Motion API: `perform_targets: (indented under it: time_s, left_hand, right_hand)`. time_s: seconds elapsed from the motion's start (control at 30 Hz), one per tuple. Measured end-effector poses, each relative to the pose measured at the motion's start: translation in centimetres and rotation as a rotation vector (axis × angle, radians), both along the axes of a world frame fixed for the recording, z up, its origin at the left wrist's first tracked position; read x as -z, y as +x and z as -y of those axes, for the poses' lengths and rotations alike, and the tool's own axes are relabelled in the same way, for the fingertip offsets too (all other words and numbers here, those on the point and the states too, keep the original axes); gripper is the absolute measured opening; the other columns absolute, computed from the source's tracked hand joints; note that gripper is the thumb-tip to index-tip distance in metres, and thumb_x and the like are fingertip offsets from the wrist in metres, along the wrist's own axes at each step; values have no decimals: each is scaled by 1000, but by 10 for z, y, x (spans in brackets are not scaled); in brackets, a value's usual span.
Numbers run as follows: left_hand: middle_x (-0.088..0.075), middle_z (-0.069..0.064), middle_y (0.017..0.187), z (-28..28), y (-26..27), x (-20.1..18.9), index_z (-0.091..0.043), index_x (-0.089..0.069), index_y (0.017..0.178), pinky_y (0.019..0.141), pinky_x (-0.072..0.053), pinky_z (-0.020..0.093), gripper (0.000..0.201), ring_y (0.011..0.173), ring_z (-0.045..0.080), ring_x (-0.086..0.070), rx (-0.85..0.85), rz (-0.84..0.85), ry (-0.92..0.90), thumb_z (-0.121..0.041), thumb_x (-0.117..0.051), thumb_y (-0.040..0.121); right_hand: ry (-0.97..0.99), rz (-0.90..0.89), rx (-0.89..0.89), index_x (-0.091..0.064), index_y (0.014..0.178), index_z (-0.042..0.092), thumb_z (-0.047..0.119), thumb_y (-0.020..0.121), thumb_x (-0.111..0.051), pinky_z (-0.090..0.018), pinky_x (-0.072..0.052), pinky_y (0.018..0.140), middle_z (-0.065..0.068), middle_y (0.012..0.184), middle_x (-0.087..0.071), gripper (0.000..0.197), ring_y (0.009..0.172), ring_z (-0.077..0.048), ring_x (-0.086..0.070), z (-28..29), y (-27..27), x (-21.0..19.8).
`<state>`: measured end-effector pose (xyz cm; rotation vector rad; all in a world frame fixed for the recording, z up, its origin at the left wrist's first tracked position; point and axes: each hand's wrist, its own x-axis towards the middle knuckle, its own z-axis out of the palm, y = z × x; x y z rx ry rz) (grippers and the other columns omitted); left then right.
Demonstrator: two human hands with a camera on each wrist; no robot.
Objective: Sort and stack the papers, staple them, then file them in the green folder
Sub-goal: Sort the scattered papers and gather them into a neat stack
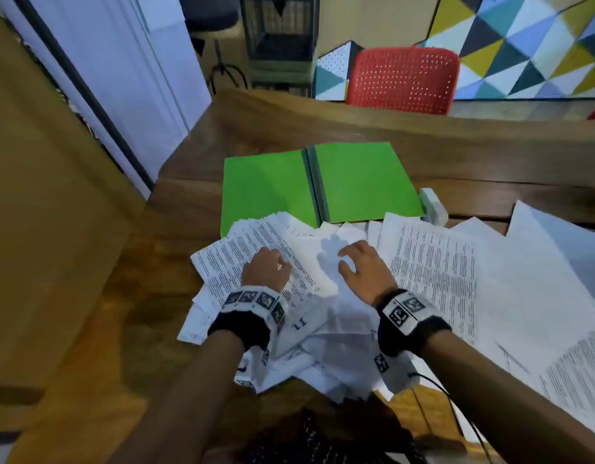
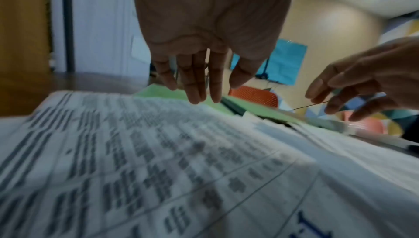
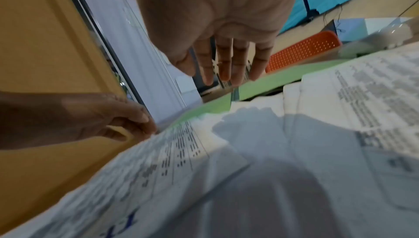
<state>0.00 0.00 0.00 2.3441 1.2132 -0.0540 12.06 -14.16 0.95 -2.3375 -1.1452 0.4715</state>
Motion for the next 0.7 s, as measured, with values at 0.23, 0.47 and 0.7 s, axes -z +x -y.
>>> perform_targets:
  time_s: [0.23,0.47,0.7]
  left_hand:
    - [-17,17,152,-36,-32,42,-6,-23,144,113,-25,50,84,142,33,-15,-338,-176,-180,-47,-62,81]
    - [-9,19,154,-51,-34,41,-5,-2,148,115,-17,45,107,143,35,-10,-709,-24,-279,-50,-67,77]
    - [-40,21,142,-61,-20,51,-13,-18,145,106,-37,50,80,130,37,-41,-800,488,-307,-23,-67,82]
  right_hand:
    - [-388,-112,-18,-51,119,7,29,85,-38,-44,-37,104,-17,132,-48,43,122,-35,-41,-59,-6,50]
    - [-300,-222,150,-39,134,-1,18,85,-55,-35,-38,100,-22,137,-44,55,125,-34,-44,-91,-22,54]
    - [-267,-227,82,-58,115,-3,8,89,-47,-38,-42,90,-27,121,-59,30,112,-39,-55,-104,-31,41]
